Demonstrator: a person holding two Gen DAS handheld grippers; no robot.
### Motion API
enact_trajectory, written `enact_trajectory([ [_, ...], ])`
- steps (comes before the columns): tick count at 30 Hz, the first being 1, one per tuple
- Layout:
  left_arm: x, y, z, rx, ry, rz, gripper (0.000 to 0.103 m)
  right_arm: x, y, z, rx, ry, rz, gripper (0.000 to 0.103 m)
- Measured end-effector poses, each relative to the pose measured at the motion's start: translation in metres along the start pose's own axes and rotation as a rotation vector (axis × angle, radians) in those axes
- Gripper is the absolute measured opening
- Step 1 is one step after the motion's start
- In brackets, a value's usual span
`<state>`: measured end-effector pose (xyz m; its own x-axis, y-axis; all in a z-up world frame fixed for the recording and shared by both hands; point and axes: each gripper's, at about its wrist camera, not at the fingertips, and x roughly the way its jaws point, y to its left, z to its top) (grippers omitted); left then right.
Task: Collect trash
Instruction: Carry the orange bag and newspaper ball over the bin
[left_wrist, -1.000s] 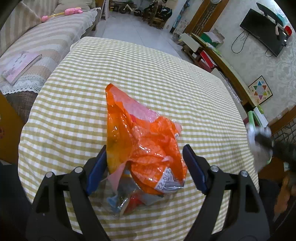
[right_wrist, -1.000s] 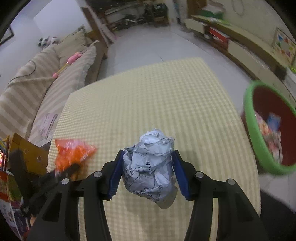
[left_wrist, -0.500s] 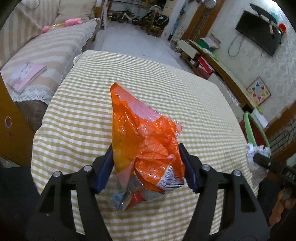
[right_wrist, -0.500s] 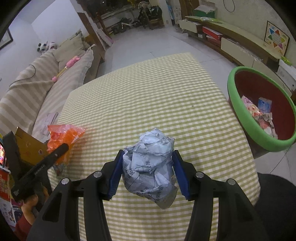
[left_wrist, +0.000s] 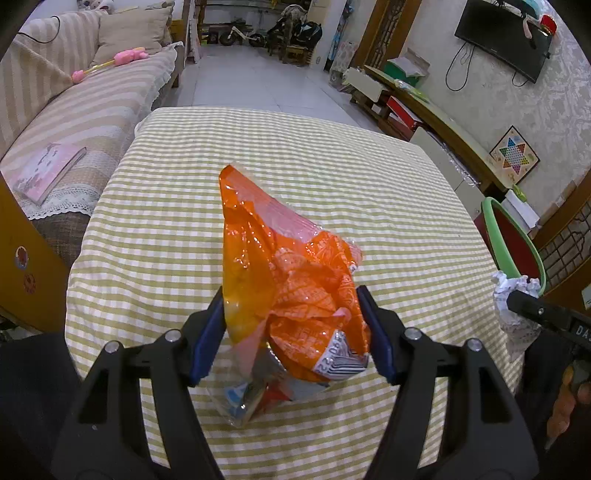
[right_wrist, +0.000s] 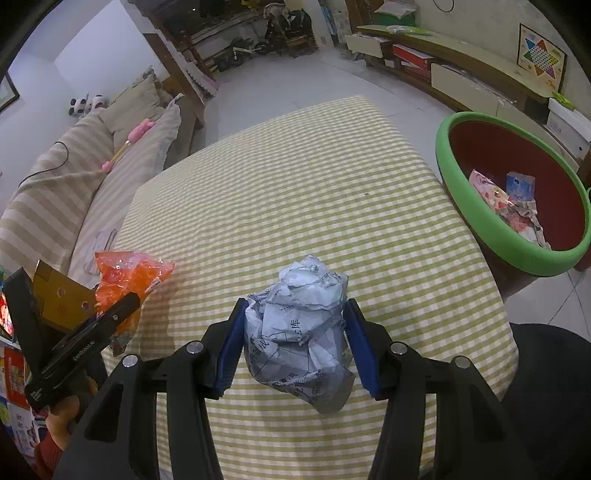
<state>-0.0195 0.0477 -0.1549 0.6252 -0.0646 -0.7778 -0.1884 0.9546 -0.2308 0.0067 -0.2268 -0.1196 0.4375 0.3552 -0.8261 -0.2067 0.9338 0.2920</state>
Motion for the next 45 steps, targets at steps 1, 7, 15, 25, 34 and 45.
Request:
enact_trajectory([
  [1, -0.001, -0.002, 0.001, 0.001, 0.003, 0.002, 0.065, -0.001, -0.001, 0.001, 0.005, -0.006, 0.002, 0.051],
  [7, -0.009, -0.032, 0.013, 0.069, -0.019, -0.028, 0.065, -0.012, -0.011, 0.013, 0.001, -0.049, -0.016, 0.051],
  [15, -0.005, -0.070, 0.027, 0.110, -0.012, -0.094, 0.065, -0.032, -0.032, 0.028, 0.033, -0.101, -0.064, 0.051],
  [25, 0.003, -0.115, 0.042, 0.187, -0.006, -0.110, 0.065, -0.054, -0.061, 0.046, 0.033, -0.180, -0.135, 0.053],
  [34, 0.011, -0.156, 0.053, 0.247, 0.003, -0.141, 0.065, -0.070, -0.097, 0.057, 0.038, -0.234, -0.161, 0.053],
  [45, 0.037, -0.237, 0.064, 0.338, 0.046, -0.258, 0.065, -0.107, -0.182, 0.067, 0.183, -0.316, -0.223, 0.053],
])
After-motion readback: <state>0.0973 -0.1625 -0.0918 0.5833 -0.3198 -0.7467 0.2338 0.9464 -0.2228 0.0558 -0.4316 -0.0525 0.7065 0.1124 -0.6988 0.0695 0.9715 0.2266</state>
